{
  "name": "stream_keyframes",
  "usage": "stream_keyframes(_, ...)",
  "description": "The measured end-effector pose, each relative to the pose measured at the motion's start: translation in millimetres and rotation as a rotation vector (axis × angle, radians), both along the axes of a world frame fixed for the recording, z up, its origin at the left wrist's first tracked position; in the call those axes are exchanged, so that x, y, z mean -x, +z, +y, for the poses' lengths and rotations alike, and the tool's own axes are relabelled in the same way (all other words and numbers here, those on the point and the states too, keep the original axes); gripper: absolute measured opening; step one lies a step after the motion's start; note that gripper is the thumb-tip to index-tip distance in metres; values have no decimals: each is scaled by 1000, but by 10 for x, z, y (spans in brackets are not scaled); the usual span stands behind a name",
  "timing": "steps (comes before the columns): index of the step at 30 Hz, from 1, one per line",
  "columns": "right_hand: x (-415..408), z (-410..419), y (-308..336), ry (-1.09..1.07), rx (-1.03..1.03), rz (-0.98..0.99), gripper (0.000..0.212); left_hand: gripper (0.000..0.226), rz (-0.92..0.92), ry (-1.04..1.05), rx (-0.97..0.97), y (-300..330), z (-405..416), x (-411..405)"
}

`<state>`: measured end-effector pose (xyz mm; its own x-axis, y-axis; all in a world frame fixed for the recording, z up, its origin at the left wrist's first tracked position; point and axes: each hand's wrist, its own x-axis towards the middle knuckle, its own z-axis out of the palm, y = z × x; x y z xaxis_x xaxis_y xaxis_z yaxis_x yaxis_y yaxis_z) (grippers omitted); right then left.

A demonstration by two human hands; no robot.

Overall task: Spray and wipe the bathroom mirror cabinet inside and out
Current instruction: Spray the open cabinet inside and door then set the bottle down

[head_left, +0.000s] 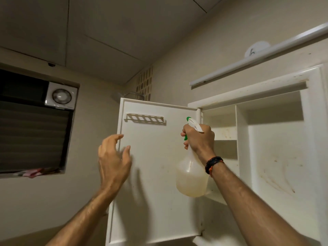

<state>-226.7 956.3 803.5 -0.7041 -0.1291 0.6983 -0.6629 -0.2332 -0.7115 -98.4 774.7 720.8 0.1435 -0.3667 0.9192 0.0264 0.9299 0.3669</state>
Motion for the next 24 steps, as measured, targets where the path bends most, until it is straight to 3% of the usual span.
stream_keyframes(9,240,586,100,-178,-61,68,24,35,-391,-272,39,174,583,877)
stream_keyframes(16,301,562,403,-385,-85,173,26,42,-442,-446,125,390,752,1487)
stream_keyframes(24,307,207,555,-648,-113,235,31,41,-426,-564,154,462,549,1651)
